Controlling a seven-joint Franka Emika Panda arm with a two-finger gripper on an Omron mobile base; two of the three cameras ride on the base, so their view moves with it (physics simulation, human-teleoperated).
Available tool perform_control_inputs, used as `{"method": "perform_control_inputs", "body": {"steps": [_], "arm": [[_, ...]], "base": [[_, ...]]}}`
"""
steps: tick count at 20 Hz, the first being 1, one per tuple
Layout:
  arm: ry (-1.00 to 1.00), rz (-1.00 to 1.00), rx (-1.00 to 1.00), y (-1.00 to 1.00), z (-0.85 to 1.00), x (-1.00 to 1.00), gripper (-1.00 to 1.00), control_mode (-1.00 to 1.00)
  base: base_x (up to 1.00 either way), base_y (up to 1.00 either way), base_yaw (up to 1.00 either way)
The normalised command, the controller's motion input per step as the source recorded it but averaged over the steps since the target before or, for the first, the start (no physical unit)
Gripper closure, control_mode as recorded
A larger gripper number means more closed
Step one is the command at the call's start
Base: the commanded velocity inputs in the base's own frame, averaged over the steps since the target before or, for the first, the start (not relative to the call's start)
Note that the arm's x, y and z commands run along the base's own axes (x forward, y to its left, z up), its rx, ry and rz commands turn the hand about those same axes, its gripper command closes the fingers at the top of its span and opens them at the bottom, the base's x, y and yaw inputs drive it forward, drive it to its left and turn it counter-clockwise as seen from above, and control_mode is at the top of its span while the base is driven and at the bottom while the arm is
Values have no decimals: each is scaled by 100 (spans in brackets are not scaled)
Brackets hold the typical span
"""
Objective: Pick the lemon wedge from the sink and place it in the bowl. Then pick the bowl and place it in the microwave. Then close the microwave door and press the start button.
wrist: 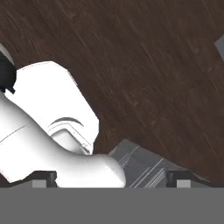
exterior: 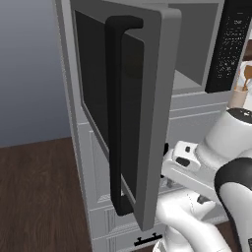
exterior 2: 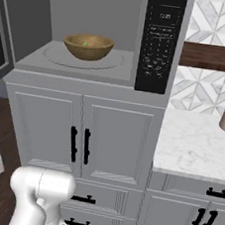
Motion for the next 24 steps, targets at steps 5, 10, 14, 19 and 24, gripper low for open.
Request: {"method": "perform_control_inputs", "body": {"steps": [5,10,14,19,24], "arm": [[-2,7,0,0,-14,-99,-100,-100],[0,1,0,11,-38,-79,-100,-100],[0,-2,0,18,-27,-48,-100,-100],[0,-9,0,12,-14,-50,-100,-100],[0,-8,0,35,-17,-64,-100,-100]], "base": [[0,0,0],[0,0,0],[0,0,0],[0,0,0],[0,0,0]]}}
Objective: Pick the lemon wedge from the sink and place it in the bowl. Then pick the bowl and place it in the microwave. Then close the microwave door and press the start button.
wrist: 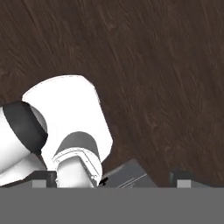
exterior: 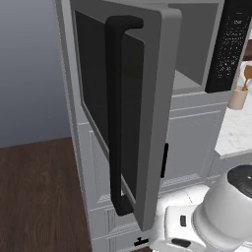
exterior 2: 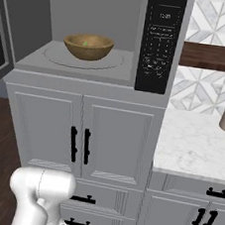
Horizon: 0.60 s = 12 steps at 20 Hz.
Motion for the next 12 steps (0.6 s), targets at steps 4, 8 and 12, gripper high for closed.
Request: {"method": "perform_control_inputs", "body": {"steps": [4,8,12], "arm": [[0,-5,0,67,-3,-29,-100,-100],[0,-17,0,96,0,-6,-100,-100],[-1,-31,0,100,0,0,-100,-100]], "base": [[0,0,0],[0,0,0],[0,0,0]]}}
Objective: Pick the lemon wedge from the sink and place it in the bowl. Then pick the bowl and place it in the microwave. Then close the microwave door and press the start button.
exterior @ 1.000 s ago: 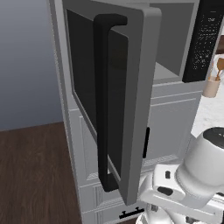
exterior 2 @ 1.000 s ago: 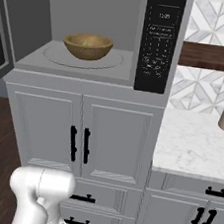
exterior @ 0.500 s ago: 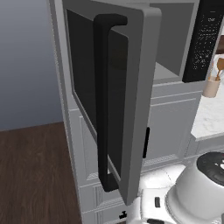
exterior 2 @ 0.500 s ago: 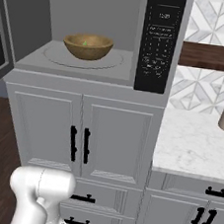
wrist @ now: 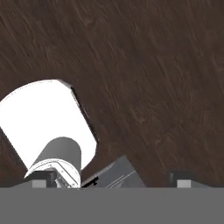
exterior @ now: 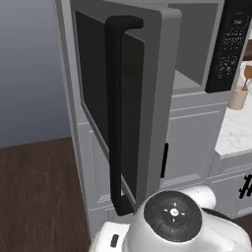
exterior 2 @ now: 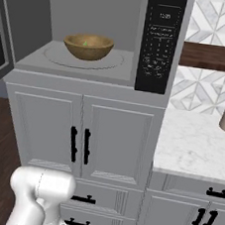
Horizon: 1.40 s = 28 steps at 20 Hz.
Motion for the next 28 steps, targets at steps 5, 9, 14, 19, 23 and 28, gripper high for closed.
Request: {"method": "perform_control_inputs", "body": {"steps": [5,9,14,19,23,28], "arm": [[-2,-35,0,100,2,6,-100,-100],[-6,-39,0,87,7,22,-100,-100],[-18,-41,0,33,32,66,-100,-100],[-25,-38,0,1,11,94,-100,-100],[-27,-33,0,-3,11,80,-100,-100],[-26,-28,0,-34,3,37,-100,-100]], "base": [[0,0,0],[0,0,0],[0,0,0],[0,0,0],[0,0,0],[0,0,0]]}}
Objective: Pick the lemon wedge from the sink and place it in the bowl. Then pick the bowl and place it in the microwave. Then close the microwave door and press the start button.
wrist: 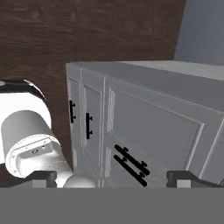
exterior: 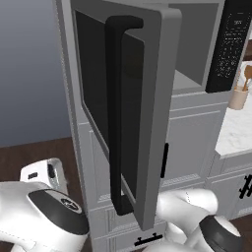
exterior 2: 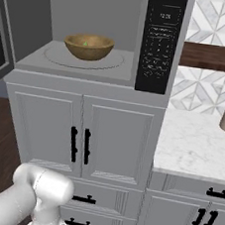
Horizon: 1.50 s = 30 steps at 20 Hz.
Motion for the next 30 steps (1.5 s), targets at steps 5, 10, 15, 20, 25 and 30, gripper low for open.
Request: {"method": "perform_control_inputs", "body": {"steps": [5,10,15,20,25,30], "arm": [[-23,-15,0,-73,2,39,-100,-100],[-16,-5,0,-88,13,56,-100,-100],[-10,0,0,-95,21,45,-100,-100],[-8,0,0,-95,32,33,-100,-100],[-6,0,0,-85,34,55,-100,-100],[-7,1,0,-72,25,87,-100,-100]], "base": [[0,0,0],[0,0,0],[0,0,0],[0,0,0],[0,0,0],[0,0,0]]}}
